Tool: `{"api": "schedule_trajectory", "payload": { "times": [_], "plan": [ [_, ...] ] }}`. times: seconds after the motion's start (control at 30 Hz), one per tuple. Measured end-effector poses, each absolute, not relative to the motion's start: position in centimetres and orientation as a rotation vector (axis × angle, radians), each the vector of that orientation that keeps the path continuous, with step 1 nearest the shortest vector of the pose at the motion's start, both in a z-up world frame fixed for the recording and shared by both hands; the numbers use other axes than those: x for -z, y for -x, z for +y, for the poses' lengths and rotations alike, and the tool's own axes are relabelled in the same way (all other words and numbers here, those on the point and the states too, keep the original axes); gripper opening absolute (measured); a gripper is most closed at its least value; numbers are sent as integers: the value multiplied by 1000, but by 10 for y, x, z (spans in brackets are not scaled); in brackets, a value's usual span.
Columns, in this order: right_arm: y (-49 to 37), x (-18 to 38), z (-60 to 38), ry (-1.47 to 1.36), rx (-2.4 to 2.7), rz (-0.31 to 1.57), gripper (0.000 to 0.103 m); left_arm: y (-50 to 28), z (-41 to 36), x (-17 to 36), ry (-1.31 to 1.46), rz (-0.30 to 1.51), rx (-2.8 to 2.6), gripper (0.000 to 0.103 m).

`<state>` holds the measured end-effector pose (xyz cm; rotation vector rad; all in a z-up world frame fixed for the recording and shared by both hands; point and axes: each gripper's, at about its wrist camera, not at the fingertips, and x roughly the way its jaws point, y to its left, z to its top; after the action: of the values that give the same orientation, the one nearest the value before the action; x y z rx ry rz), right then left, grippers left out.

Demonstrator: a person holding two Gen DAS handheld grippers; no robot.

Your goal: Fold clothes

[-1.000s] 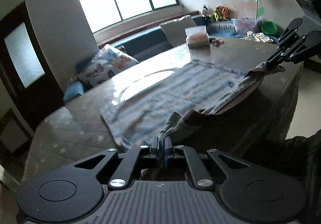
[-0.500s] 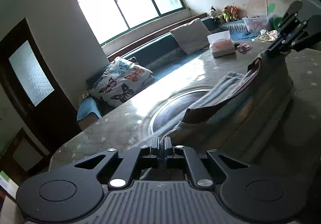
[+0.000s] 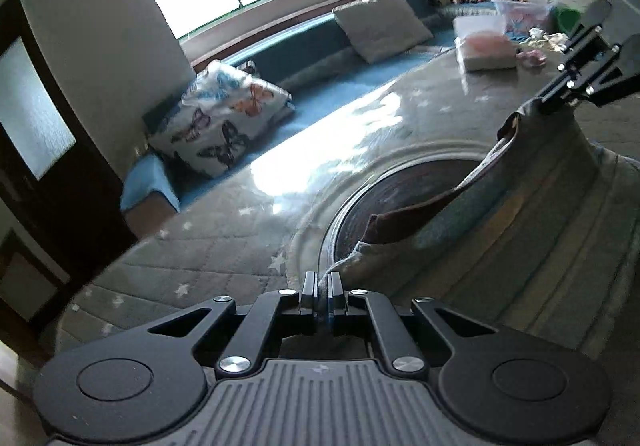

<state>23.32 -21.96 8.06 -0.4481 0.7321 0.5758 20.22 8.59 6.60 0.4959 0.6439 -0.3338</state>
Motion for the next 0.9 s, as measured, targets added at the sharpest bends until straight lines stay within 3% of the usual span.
{"api": "schedule_trajectory", "payload": {
  "times": [0.17,0.23,0.4,0.67,0.9],
  "plan": [
    [-268,-44,-222,386,-541,785,5,-234,89,-37,-454,717,313,8],
    [-275,-35,-225,355,-511,786,14,-241,91,-31,-443,732,276,9],
    [-278,-39,-248,229,-433,748,17,-249,110,-35,-366,738,152,12],
    [-249,-56,-257,177,-459,716,17,-217,114,-68,-235,684,145,14],
    [-256,-35,-242,141,-472,769,17,-218,98,-51,-193,763,226,14]
  ]
}}
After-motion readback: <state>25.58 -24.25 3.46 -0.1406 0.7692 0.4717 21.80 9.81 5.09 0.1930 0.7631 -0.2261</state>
